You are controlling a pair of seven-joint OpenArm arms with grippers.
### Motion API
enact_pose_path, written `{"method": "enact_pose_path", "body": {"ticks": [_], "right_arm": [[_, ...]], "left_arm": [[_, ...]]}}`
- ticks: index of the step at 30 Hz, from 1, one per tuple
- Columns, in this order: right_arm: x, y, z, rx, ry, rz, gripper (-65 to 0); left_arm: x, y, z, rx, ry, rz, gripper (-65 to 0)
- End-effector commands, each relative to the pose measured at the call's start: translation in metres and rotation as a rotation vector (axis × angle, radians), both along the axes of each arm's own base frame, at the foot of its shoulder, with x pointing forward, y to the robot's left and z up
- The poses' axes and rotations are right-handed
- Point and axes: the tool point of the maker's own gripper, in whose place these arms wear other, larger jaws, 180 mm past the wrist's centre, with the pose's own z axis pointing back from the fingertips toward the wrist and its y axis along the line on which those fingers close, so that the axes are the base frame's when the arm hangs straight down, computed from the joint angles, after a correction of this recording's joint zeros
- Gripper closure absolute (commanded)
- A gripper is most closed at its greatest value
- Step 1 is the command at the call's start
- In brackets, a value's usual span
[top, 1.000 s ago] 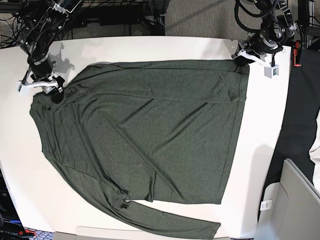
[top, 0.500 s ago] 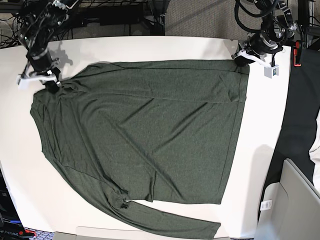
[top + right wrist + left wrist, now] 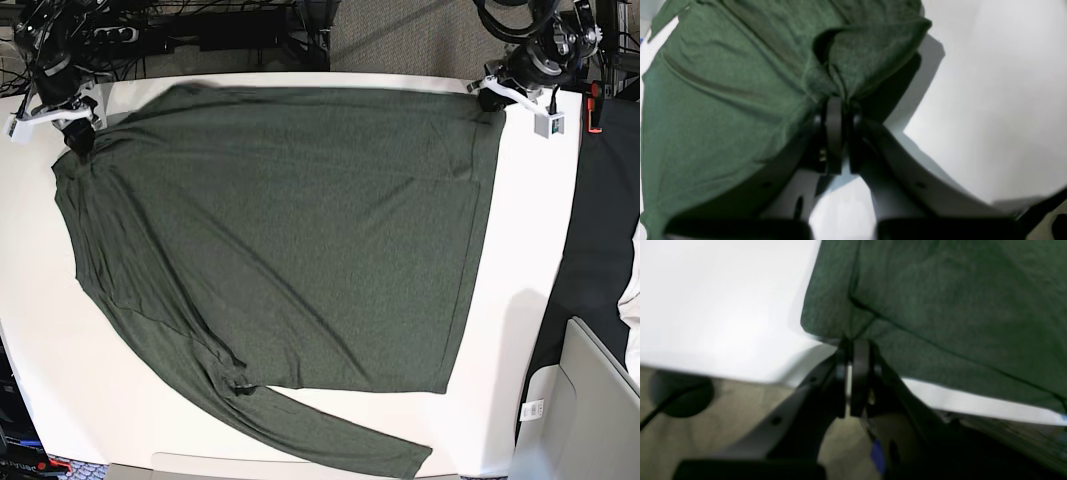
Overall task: Fold the T-shirt properly
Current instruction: 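Pull both held corners apart again to smooth the shirt, then lift the left gripper's corner and move it toward the shirt's middle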
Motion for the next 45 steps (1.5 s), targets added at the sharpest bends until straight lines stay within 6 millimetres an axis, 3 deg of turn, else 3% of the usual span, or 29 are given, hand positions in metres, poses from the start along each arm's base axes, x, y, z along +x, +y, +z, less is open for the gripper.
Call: {"method": "enact_pose_path", "body": {"ticks": [1, 7, 11, 23, 28, 35, 39, 45], "right_arm": [[0.001, -0.006, 0.013, -0.022, -0.042, -0.003, -0.7], [-0.004, -0.005, 0.013, -0.007, -0.043, -0.006, -0.7], [0.004, -0.006, 0.018, -0.008, -0.068, -0.008, -0.7], [0.046, -0.012, 0.04, -0.065, -0.151, -0.018, -0.7], [0.061, -0.016, 0.039, -0.067, -0.166, -0.04, -0.7], [0.073, -0.02, 0.021, -0.011, -0.165, -0.075, -0.7], [0.077, -0.02, 0.018, 0.005, -0.166, -0.081, -0.7], [0.084, -0.025, 0.016, 0.013, -0.194, -0.11, -0.7]], "left_arm": [[0.004, 0.004, 0.011, 0.024, -0.034, -0.014, -0.1], [0.002, 0.003, 0.017, 0.035, -0.042, -0.024, -0.1], [0.005, 0.002, 0.018, 0.033, -0.051, -0.022, -0.1], [0.077, 0.002, 0.055, 0.032, -0.249, -0.016, -0.1], [0.108, 0.0, 0.072, 0.02, -0.328, -0.016, -0.1], [0.138, -0.002, 0.069, -0.035, -0.348, 0.008, -0.1], [0.148, -0.001, 0.063, -0.06, -0.339, 0.024, -0.1], [0.159, -0.001, 0.072, -0.065, -0.371, 0.026, -0.1]]}}
